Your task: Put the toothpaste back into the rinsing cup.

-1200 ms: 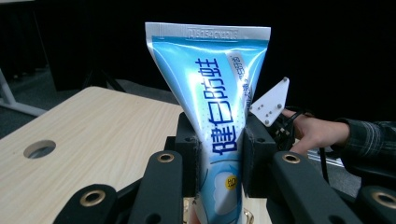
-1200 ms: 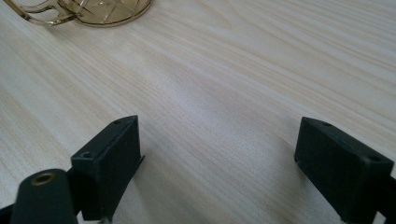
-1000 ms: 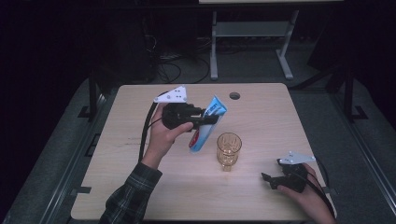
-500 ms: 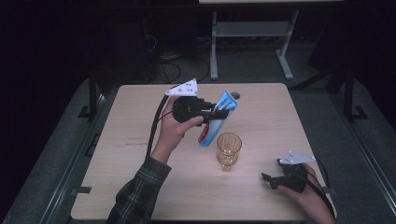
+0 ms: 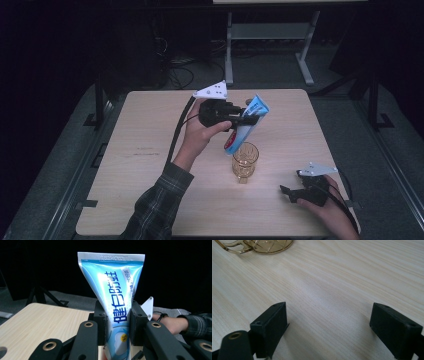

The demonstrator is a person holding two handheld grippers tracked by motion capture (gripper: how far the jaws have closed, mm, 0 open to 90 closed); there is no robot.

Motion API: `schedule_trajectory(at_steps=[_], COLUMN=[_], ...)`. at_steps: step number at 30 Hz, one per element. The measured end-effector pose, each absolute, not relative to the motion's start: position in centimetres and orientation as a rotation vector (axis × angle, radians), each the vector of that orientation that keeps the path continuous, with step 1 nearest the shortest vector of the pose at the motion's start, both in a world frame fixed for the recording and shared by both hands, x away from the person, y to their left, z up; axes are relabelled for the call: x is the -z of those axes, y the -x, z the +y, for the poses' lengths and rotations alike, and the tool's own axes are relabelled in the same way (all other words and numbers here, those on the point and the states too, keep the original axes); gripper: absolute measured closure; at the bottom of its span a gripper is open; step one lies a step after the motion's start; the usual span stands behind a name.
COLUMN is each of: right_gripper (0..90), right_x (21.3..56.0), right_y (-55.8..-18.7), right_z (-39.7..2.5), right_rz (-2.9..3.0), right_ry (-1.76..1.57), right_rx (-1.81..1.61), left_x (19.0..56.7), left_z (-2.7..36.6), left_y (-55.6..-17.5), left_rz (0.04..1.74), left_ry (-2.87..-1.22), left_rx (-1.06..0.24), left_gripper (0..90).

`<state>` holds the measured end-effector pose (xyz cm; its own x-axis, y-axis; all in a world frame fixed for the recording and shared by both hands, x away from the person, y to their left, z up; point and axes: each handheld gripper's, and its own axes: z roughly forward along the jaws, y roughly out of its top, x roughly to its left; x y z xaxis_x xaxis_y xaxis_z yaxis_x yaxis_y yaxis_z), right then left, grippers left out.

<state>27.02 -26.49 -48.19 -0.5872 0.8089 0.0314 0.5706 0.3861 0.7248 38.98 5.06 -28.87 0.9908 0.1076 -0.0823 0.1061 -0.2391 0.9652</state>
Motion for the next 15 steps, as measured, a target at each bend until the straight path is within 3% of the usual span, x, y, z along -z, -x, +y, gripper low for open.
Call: schedule_trajectory(at_steps=[15], right_gripper=[13.5], right_x=[48.2], right_y=[-27.0], right_z=[-26.5], right_rz=[2.327], right_ry=[-1.202], right_rx=[-1.022], left_x=[30.0], left_z=[2.8], left_y=[-39.7], left_rz=[0.136], left_ry=[-1.794], left_rx=[0.032], left_gripper=[71.9])
